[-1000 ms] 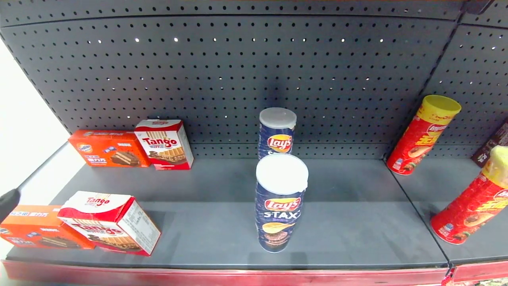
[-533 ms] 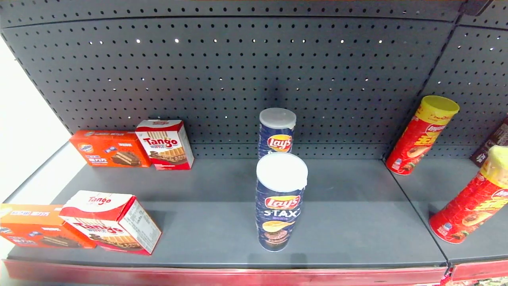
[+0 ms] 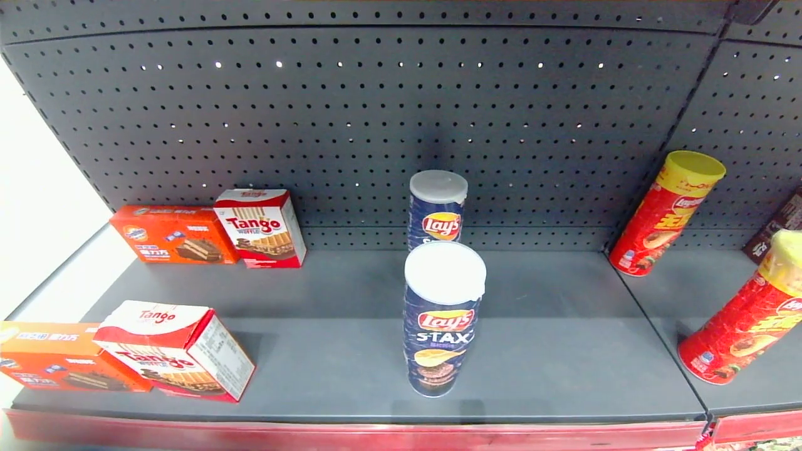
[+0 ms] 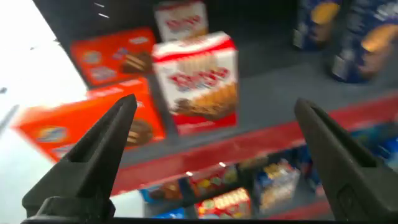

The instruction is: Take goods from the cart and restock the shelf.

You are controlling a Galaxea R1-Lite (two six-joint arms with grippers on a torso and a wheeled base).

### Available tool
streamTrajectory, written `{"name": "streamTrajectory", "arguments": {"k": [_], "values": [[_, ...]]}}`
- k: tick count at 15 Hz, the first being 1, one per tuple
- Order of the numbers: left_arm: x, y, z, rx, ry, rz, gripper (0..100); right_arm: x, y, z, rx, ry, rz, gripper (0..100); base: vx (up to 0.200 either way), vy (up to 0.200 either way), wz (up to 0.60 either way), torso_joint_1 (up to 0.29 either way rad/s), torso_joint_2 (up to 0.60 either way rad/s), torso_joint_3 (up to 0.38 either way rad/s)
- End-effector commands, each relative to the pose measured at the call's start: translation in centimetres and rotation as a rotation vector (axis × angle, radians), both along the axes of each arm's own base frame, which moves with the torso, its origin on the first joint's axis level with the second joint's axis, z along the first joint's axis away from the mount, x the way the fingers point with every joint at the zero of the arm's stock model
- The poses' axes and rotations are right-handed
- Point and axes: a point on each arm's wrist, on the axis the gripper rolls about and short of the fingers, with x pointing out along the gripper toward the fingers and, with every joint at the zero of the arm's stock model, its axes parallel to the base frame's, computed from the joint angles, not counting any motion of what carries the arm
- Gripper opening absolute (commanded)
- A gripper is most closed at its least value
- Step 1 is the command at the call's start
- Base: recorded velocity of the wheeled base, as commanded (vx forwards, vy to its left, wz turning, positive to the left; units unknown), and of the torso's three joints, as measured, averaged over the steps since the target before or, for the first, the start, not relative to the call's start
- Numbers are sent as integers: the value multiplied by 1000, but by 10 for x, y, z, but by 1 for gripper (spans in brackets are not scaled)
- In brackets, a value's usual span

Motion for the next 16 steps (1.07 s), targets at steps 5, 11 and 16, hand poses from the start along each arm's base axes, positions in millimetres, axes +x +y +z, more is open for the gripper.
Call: {"name": "streamTrajectory", "arguments": {"k": [5, 11, 16], "values": [[11, -4, -39, 54, 126, -93, 100, 9, 2, -20, 41, 64, -50, 100, 0, 0, 0, 0, 0, 0], [10, -6, -40, -46, 176, -208, 100, 18, 9, -49, 0, 133, 150, 100, 0, 0, 0, 0, 0, 0], [12, -4, -43, 7, 177, 3, 100, 17, 18, -49, 36, 143, -291, 100, 0, 0, 0, 0, 0, 0]]}}
